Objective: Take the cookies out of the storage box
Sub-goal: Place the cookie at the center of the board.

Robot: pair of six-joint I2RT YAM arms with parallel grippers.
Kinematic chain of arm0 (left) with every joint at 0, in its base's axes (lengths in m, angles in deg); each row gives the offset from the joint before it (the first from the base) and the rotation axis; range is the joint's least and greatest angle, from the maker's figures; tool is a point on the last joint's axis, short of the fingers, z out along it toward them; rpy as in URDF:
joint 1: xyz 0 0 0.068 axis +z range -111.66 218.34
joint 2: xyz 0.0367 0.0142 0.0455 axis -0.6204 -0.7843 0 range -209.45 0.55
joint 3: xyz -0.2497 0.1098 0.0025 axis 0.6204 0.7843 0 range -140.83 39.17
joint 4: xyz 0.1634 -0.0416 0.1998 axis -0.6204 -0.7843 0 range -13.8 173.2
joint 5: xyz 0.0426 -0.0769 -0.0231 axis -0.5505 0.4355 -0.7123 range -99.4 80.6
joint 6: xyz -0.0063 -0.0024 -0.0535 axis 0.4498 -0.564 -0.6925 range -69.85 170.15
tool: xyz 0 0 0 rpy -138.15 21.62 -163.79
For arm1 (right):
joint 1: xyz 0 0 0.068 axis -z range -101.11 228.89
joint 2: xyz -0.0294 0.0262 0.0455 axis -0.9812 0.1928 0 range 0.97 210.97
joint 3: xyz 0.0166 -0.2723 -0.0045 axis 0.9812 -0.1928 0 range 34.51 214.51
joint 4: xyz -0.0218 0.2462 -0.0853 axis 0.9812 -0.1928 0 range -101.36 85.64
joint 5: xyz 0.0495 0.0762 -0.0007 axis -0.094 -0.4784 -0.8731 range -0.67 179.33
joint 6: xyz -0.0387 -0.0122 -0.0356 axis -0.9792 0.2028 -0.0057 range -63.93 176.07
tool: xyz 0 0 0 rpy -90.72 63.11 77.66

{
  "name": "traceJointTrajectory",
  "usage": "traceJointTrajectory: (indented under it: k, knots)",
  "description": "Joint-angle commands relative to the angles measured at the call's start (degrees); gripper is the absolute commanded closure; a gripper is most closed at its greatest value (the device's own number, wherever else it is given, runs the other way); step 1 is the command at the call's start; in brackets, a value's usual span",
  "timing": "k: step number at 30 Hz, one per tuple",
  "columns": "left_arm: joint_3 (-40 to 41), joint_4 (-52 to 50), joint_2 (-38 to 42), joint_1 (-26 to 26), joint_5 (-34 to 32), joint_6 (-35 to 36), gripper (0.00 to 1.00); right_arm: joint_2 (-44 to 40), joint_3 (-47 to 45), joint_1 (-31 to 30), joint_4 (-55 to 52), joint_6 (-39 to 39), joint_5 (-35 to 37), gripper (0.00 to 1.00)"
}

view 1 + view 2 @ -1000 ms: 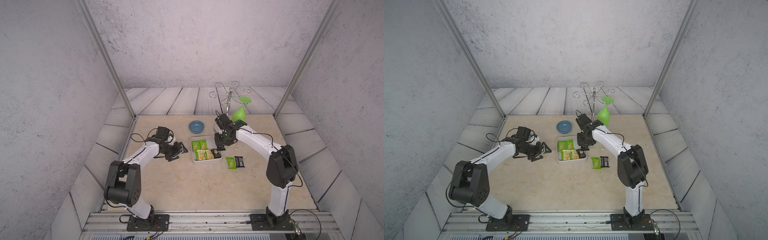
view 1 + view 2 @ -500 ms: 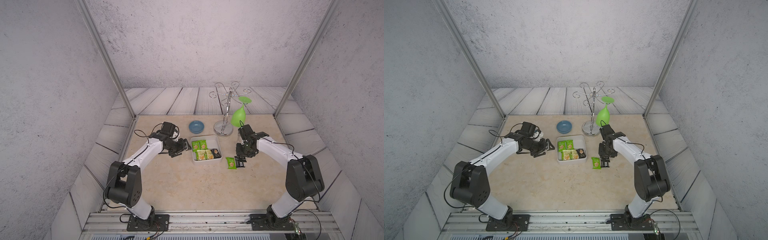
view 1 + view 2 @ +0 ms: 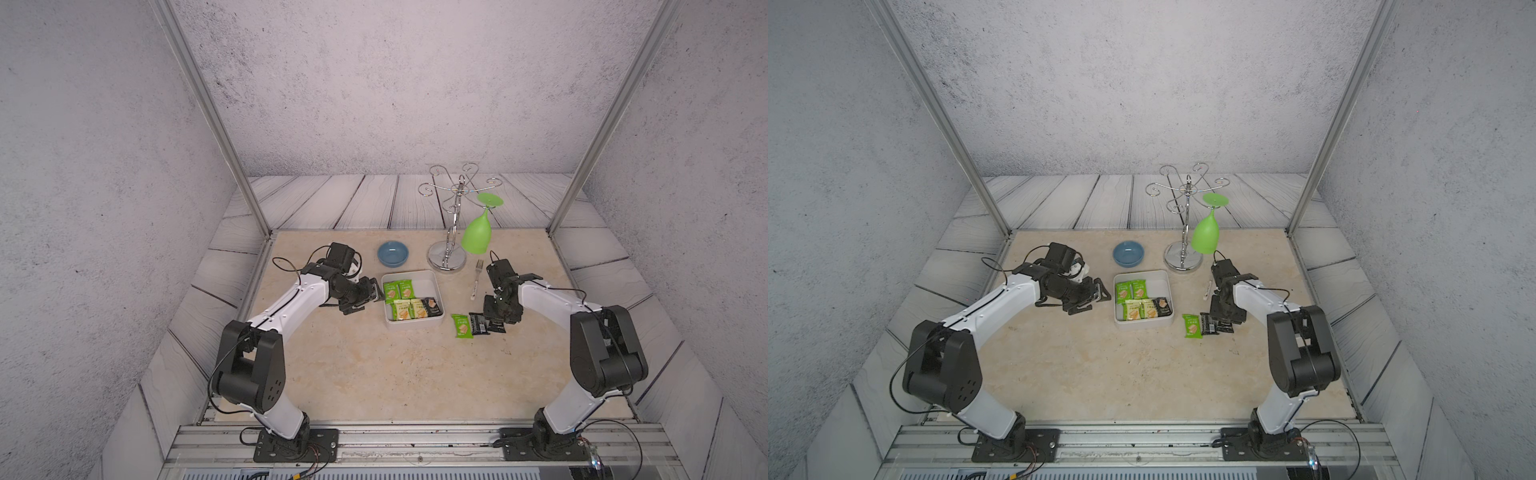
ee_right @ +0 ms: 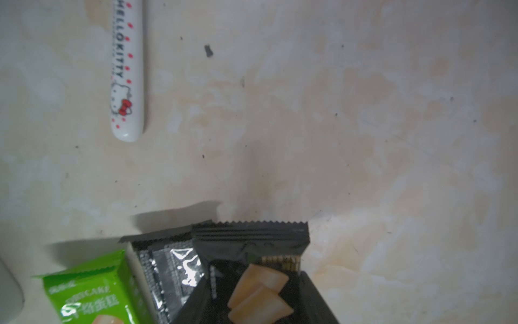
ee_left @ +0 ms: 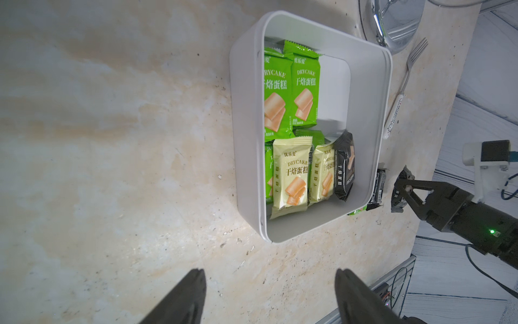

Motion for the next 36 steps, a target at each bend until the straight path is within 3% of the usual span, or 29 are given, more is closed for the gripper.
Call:
traceJointTrajectory:
  k: [1, 12, 22, 36]
  knots:
    - [-0.6, -1.1, 0.16, -0.36, -0.98, 0.65, 0.22, 1.21, -0.83, 0.51, 1.35, -0.29, 0.74, 0.56]
    - [-0.18, -1.06, 0.69, -0.36, -1.18, 0.71, 0.22, 4.13, -1.12, 1.06, 2.59, -0.64, -0.89, 0.52]
    - [1.17, 0.78, 1.06, -0.36, 0.2, -0.45, 0.22, -0.1, 1.05, 1.17, -1.41, -1.67, -0.11, 0.44]
    - [4.67, 4.32, 0.07, 1.89, 3.86, -1.02, 0.21, -7.03, 3.89, -1.81, -2.51, 3.5, -13.5, 0.42]
